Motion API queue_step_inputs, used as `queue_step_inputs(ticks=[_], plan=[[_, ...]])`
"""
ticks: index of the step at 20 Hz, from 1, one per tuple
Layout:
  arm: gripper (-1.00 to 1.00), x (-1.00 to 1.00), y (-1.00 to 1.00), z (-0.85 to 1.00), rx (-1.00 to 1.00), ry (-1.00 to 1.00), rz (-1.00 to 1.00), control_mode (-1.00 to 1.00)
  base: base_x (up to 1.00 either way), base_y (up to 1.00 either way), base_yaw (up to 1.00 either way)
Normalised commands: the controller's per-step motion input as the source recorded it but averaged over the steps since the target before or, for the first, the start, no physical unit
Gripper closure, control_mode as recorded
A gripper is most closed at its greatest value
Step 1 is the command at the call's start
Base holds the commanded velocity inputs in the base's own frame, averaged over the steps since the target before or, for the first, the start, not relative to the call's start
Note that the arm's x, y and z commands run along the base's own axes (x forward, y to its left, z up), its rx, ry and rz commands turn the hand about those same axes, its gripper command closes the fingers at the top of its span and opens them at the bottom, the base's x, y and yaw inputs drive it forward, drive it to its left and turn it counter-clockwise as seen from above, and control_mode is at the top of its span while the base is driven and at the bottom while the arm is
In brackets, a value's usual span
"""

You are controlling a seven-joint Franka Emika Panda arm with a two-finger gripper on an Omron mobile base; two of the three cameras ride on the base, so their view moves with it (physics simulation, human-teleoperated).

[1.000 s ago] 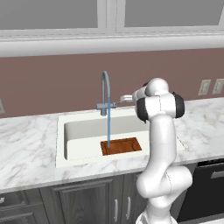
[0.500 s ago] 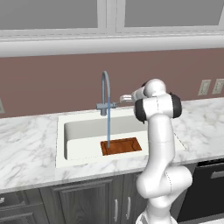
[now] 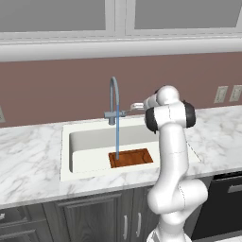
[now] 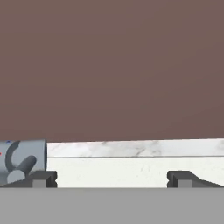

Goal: Turn on the sink faucet with hot water and rinse the cutting board for ten seconds, then turn off the faucet. Push the cutting board to reach the water if necessary.

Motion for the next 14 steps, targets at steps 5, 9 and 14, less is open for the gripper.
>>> queue_step_inputs(ticks=[5,9,14], plan=[[-1.00,0.01,0.00,-0.03,0.00,0.00,0.00,-1.00,0.00,0.00,0.00],[-1.00,0.04,0.00,-0.09,0.00,0.00,0.00,-1.00,0.00,0.00,0.00],[-1.00,0.15,0.00,-0.05,0.00,0.00,0.00,-1.00,0.00,0.00,0.00]])
